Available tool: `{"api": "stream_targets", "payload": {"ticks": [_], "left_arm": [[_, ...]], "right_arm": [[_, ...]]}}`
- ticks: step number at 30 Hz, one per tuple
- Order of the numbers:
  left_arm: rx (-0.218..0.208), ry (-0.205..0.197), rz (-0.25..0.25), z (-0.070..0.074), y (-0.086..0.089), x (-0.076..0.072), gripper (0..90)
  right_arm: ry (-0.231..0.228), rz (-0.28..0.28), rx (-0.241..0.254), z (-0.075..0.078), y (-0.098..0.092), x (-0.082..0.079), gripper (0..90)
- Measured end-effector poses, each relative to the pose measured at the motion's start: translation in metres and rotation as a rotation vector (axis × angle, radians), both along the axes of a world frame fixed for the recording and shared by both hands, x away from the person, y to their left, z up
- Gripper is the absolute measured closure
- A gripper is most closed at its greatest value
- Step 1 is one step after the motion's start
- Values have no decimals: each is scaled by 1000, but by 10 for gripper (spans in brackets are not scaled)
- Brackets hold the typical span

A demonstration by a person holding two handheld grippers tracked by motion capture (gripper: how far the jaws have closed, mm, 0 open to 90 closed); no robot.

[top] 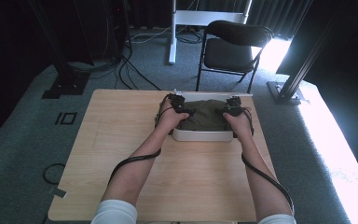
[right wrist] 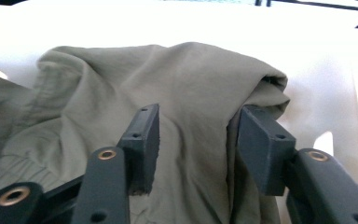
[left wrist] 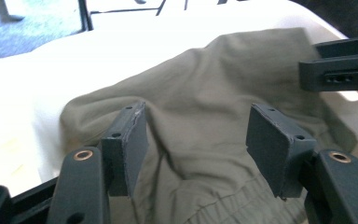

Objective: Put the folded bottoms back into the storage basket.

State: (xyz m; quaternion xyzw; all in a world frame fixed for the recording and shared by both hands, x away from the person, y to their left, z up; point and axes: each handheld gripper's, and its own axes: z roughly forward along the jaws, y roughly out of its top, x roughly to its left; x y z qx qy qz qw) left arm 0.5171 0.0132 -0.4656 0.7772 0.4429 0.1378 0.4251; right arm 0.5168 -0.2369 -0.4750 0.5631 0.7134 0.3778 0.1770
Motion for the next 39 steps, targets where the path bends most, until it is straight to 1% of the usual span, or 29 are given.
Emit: {"api": "stream_targets", "payload": {"ticks": [1, 3, 4, 5, 6, 7, 8, 9, 10, 11, 13, 14, 15, 16, 17, 19, 20, 21, 22, 23, 24, 27, 28, 29, 30, 33, 34, 36, 39], "left_arm": [[-5, -1, -10, 1, -1, -1, 369], [-28, -16, -41, 1, -1, -4, 352], [-35, -36, -48, 1, -2, -5, 301], [-35, -36, -48, 1, -2, -5, 286], [-46, -64, -49, 2, -4, -8, 282], [-46, -64, -49, 2, -4, -8, 262], [-18, -40, -34, 5, -4, -11, 225], [-18, -40, -34, 5, -4, -11, 182], [-7, -73, -31, 5, -3, -14, 176], [-7, -73, -31, 5, -3, -14, 176], [0, -121, -28, 7, 1, -18, 176], [7, -119, -29, 8, 2, -20, 176], [13, -121, -28, 8, 3, -21, 176], [18, -126, -44, 9, 5, -23, 176], [22, -128, -59, 9, 6, -25, 176], [30, -135, -62, 10, 6, -27, 176], [24, -150, -68, 12, 8, -31, 176], [24, -150, -68, 12, 8, -31, 176], [3, -155, -54, 13, 9, -33, 176], [3, -155, -54, 13, 9, -33, 175], [-20, -155, -49, 14, 11, -37, 176], [-18, -150, -69, 15, 14, -42, 175], [-10, -151, -81, 15, 16, -46, 176], [-10, -151, -81, 15, 16, -46, 175], [-10, -152, -83, 15, 18, -50, 175], [-7, -157, -96, 16, 21, -55, 175], [-5, -162, -99, 17, 22, -60, 176], [-12, -163, -99, 18, 25, -64, 175], [-16, -162, -102, 18, 27, -69, 175]], "right_arm": [[-9, 9, 8, 2, 0, 0, 433], [-51, 22, 11, 7, -1, -3, 397], [-68, 21, 28, 10, -1, -5, 362], [-68, 21, 28, 10, -1, -5, 362], [-106, 33, 62, 15, -3, -8, 312], [-106, 33, 62, 15, -3, -8, 312], [-142, 43, 113, 19, -3, -11, 255], [-142, 43, 113, 19, -3, -11, 255], [-152, 52, 114, 22, -4, -15, 232], [-152, 52, 114, 22, -4, -15, 232], [-174, 45, 63, 24, -2, -21, 208], [-178, 45, 47, 24, -2, -23, 193], [-170, 39, 65, 24, -2, -25, 182], [-166, 35, 91, 24, -3, -26, 182], [-172, 50, 93, 23, -4, -28, 182], [-180, 68, 61, 22, -5, -32, 182], [-180, 70, 57, 21, -6, -33, 182], [-181, 74, 55, 20, -6, -35, 182], [-175, 76, 53, 19, -6, -37, 182], [-175, 76, 53, 19, -6, -37, 182], [-181, 77, 56, 18, -7, -41, 182], [-192, 93, 69, 19, -7, -48, 182], [-202, 104, 60, 20, -7, -51, 182], [-202, 104, 60, 20, -7, -51, 182], [-212, 119, 48, 22, -6, -57, 182], [-220, 124, 48, 23, -6, -61, 182], [-228, 131, 32, 24, -5, -66, 182], [-238, 150, 19, 24, -4, -70, 182], [-247, 155, 6, 24, -4, -75, 182]]}}
